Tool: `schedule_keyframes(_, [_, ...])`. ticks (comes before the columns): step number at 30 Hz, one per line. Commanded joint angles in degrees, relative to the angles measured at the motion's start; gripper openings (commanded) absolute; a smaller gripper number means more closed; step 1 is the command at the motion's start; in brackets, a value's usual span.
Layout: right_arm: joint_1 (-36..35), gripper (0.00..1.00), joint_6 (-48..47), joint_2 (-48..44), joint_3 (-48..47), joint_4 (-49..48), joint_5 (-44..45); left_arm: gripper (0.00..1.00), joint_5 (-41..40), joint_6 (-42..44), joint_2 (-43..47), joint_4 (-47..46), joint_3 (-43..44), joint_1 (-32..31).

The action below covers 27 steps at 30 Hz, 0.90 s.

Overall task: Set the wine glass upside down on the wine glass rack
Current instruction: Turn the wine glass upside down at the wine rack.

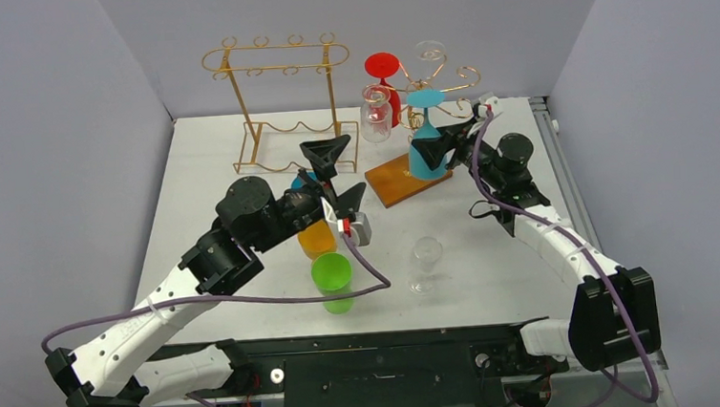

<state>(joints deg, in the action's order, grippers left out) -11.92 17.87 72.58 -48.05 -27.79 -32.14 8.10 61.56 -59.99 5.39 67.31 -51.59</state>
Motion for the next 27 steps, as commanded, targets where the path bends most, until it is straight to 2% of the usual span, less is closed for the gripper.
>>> schedule_keyframes(1, [0.4, 0.34, 0.6, 2.0, -3.7, -6.7, -1.3, 0.91, -0.1, -1.2, 2.5, 0.0, -0.4, 0.0])
schedule_keyframes(16, [-2.2, 0.34, 0.0, 6.8, -5.3, -7.3, -1.5, 0.91, -0.1, -1.0, 3.9, -0.8, -2.5, -1.0])
schedule_keyframes(27, [-3.0, 0.34, -0.1, 5.7, -3.7, -7.8, 0.0, 0.91, 0.6, -0.3, 4.4, -0.8, -3.6, -1.0])
